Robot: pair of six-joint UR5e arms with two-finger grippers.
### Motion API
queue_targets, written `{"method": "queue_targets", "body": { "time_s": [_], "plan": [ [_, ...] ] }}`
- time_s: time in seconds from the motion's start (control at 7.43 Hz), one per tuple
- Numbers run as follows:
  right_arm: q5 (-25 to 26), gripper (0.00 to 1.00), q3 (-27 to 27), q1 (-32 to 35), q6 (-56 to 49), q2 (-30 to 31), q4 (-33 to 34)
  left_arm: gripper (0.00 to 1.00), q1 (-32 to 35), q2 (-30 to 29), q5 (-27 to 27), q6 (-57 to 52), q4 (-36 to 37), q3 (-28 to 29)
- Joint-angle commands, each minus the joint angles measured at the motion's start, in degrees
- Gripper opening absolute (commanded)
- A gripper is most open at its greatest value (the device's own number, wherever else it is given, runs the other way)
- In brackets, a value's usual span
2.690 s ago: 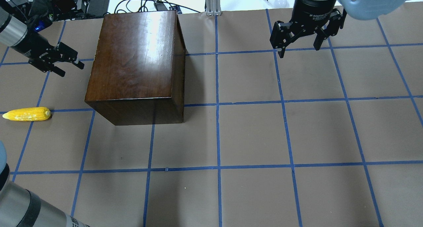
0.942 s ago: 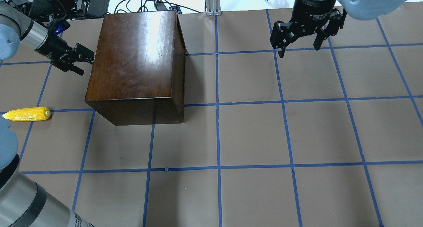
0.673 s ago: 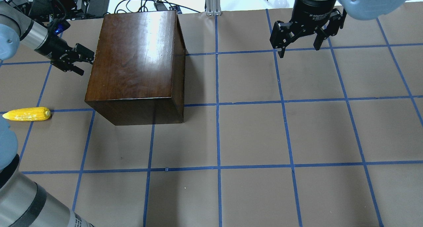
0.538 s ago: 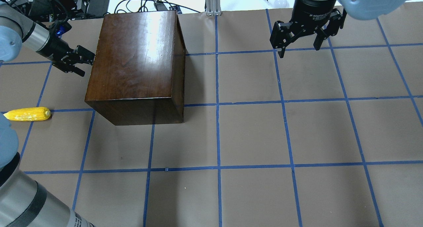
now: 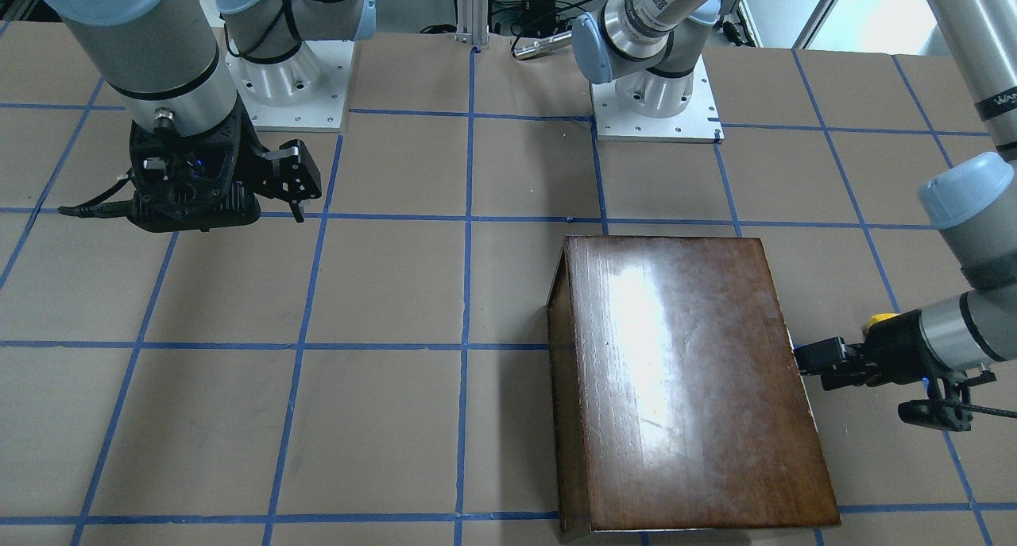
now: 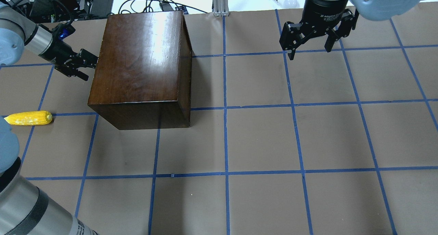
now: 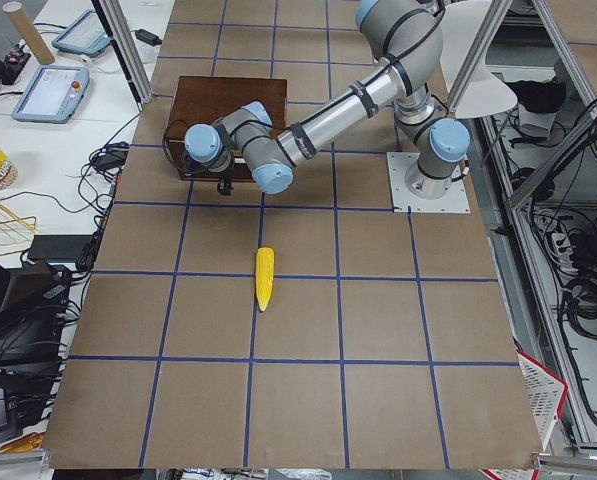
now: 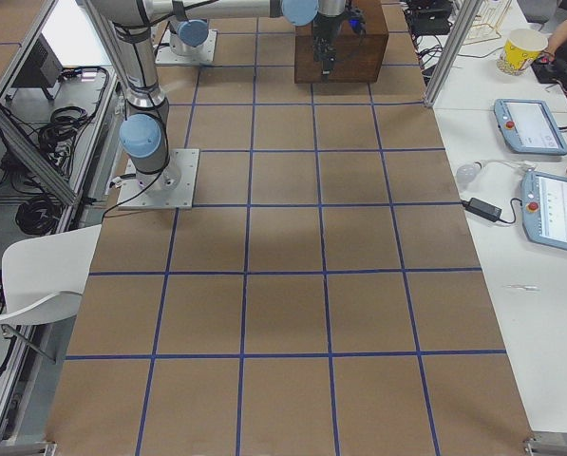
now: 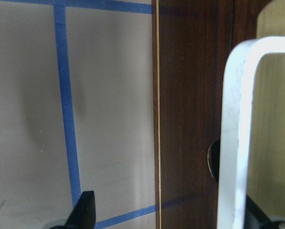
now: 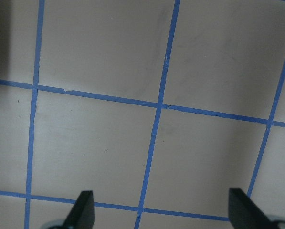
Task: Open drawer and put corn inside
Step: 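Pull the drawer outward from the cabinet with the left gripper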
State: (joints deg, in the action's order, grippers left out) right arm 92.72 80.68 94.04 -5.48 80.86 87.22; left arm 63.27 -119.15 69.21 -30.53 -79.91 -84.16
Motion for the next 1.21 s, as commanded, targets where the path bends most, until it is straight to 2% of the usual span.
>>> {"method": "queue_targets", "body": {
  "time_s": [0.0,0.13,1.08],
  "plan": [
    [0.0,1.0,0.0,0.0,-0.1,0.0,0.1,1.0,-0.1,0.2,1.5,0.1,1.6,0.0],
    [0.0,1.0,0.0,0.0,0.0,0.0,0.1,1.0,-0.1,0.1,5.5,0.2,2.3,0.3],
    [0.0,1.0,0.0,0.0,0.0,0.0,0.0,1.0,-2.4,-0.1,7.0,-0.1,3.6,1.9]
  ]
}}
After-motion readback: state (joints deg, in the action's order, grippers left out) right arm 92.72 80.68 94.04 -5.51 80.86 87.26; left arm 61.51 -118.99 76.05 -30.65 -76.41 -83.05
